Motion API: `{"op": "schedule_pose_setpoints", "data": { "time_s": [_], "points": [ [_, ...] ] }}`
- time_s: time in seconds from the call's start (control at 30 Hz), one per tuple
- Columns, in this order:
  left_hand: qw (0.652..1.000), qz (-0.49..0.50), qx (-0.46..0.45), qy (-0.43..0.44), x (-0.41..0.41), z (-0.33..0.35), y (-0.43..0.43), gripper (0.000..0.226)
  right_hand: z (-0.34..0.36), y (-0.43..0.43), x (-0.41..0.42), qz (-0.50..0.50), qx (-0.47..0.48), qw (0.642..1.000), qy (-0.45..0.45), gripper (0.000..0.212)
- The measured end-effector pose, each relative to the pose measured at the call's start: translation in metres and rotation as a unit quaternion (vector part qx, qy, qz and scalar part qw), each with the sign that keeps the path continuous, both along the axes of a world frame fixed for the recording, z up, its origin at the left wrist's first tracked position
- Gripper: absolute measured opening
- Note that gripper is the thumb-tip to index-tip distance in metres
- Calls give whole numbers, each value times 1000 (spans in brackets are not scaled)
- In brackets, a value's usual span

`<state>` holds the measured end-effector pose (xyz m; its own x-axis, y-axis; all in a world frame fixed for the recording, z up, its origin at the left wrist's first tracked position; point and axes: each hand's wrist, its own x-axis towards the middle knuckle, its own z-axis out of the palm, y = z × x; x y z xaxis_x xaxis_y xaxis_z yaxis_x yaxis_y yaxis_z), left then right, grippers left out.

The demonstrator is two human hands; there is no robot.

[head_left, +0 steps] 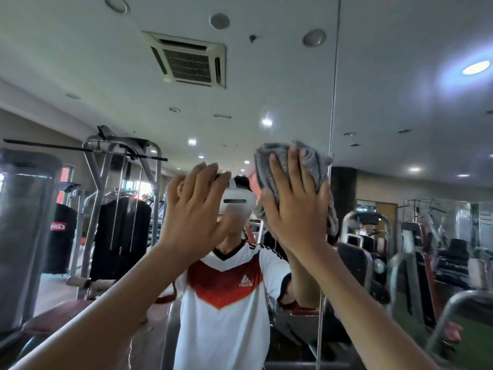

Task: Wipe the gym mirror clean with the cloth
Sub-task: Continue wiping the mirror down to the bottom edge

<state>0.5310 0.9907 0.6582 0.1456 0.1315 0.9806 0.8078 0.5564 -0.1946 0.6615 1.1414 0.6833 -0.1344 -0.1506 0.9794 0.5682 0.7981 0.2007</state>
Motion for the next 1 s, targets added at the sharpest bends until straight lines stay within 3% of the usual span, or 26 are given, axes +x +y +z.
{"op": "schedule_pose_setpoints", "data": {
  "time_s": [0.13,0.33,0.4,0.6,0.7,0.87,0.93,1.0],
  "points": [
    [1000,19,-20,-8,-17,7,-2,67,-60,16,23,-12,85,989,-117,62],
    [999,27,0,25,-19,3,3,65,30,25,21,-3,-72,995,63,60],
    [999,21,8,40,-21,4,2,63,51,8,1,5,-88,993,80,61],
    [999,16,13,36,-23,2,0,63,-25,-8,-3,9,99,989,-113,60],
    [999,24,17,41,-22,0,2,63,-11,25,30,-18,60,993,-104,60],
    [998,30,18,45,-22,1,4,63,80,29,30,-6,-73,997,34,63],
    [999,28,16,44,-23,2,2,62,81,17,15,-21,-50,998,25,62],
    [999,28,14,41,-24,2,1,62,56,14,10,-25,42,996,-73,60]
  ]
}}
